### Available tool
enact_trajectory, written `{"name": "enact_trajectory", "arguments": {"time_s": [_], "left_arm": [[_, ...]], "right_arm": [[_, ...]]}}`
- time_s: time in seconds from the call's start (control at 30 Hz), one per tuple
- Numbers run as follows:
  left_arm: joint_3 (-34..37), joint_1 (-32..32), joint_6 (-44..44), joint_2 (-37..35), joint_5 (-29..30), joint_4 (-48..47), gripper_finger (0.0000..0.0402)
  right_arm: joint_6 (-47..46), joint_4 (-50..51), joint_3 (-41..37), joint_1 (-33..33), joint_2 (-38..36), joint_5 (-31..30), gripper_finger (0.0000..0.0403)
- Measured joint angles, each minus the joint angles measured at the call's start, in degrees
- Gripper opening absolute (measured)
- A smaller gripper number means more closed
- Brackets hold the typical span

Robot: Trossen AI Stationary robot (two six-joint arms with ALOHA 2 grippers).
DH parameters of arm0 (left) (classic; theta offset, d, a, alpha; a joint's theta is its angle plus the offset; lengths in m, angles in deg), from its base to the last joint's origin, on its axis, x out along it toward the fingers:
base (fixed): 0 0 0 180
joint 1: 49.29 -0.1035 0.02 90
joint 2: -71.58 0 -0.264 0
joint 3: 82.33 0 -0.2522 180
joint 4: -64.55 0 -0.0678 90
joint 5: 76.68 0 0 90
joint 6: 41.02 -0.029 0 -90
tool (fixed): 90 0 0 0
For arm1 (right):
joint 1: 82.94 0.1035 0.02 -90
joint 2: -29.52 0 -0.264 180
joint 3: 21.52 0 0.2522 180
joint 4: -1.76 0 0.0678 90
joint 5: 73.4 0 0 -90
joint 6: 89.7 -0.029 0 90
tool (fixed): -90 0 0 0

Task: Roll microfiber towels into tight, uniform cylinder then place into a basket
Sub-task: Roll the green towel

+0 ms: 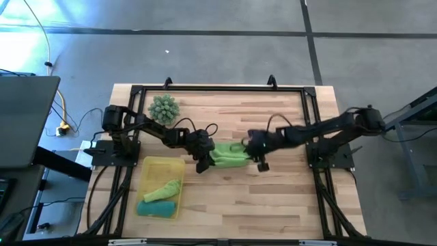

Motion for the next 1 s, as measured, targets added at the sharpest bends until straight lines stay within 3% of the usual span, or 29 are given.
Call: {"name": "enact_trajectory", "arguments": {"time_s": [0.27, 0.53, 0.77, 1.0], "left_arm": [[0.0, 0.0, 1.4, 0.0, 0.4, 0.5, 0.0009], [0.0, 0.2, 2.4, 0.0, 0.8, 0.9, 0.0008], [0.0, 0.2, 2.5, 0.0, 0.8, 0.9, 0.0008], [0.0, 0.2, 2.8, 0.0, 0.8, 1.1, 0.0009]], "right_arm": [[2.2, -2.9, 0.0, 12.6, 5.3, -16.5, 0.0128], [-0.9, -3.9, 0.0, 16.3, 11.5, -30.0, 0.0128], [-1.4, -5.1, 0.1, 15.5, 14.6, -30.2, 0.0129], [-5.7, -5.5, 0.1, 12.8, 15.4, -21.5, 0.0169]]}}
